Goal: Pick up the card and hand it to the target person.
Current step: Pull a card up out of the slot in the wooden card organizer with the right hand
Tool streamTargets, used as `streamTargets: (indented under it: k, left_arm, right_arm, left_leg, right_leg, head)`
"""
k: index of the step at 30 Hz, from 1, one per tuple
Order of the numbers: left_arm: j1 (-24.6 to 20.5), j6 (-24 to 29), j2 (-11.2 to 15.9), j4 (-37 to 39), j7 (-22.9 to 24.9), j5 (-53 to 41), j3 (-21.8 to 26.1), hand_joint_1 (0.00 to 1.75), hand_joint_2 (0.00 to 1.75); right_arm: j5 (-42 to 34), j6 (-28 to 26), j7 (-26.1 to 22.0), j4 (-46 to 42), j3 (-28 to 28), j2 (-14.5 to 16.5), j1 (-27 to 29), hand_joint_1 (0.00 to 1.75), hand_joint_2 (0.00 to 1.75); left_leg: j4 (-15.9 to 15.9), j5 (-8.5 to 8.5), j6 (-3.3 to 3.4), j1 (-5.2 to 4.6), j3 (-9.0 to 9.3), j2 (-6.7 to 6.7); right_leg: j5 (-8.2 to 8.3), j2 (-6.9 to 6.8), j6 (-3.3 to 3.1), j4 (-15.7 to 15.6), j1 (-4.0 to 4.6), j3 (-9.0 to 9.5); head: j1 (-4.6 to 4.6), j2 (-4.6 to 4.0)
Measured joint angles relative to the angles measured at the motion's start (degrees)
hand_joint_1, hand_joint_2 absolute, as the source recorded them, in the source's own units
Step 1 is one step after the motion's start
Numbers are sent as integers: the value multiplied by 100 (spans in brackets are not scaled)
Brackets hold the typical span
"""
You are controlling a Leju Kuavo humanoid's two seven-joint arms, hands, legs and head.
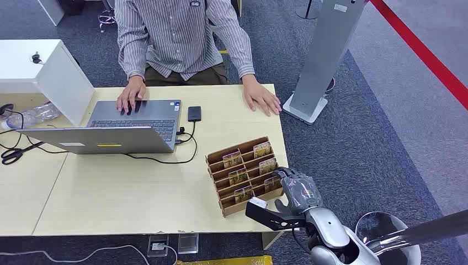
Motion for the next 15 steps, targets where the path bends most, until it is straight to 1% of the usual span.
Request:
streamTargets:
  k: [3,6,9,10,13,15]
  left_arm:
    - [0,-2,-3,-1,1,-2,-2,0,0]
    - [0,-4,-6,1,5,-2,-3,0,0]
    - [0,-5,-6,3,8,-1,-2,0,0]
    - [-1,-6,-5,3,9,-1,-2,0,0]
    - [-1,-9,0,5,12,-1,-3,0,0]
    - [-1,-10,2,6,14,0,-3,0,0]
  right_arm:
    - [4,-5,0,-12,-3,-4,1,82,175]
    - [6,-18,2,-32,-10,-14,3,90,175]
    - [5,-30,4,-46,-12,-20,12,109,175]
    - [4,-30,4,-45,-9,-19,15,112,175]
    - [2,-31,4,-39,2,-8,20,110,175]
    - [0,-35,6,-38,8,1,23,111,175]
  left_leg:
    - [4,-2,0,-1,-4,-2]
    - [3,-1,0,-1,-3,-2]
    - [4,-2,0,-1,-3,-2]
    - [2,-1,0,-1,-1,-2]
    - [3,-2,0,-1,-2,-2]
    - [2,-1,0,0,-2,-2]
  right_leg:
    - [-3,-4,1,5,-1,-4]
    - [-3,-4,1,4,-1,-3]
    - [-4,-4,1,5,-1,-3]
    - [-3,-3,1,3,-1,-2]
    - [-3,-4,1,3,-1,-2]
    - [-2,-4,1,2,-1,-1]
  head:
    - [0,0]
    - [0,0]
    - [0,0]
    - [0,0]
    - [0,0]
    - [0,0]
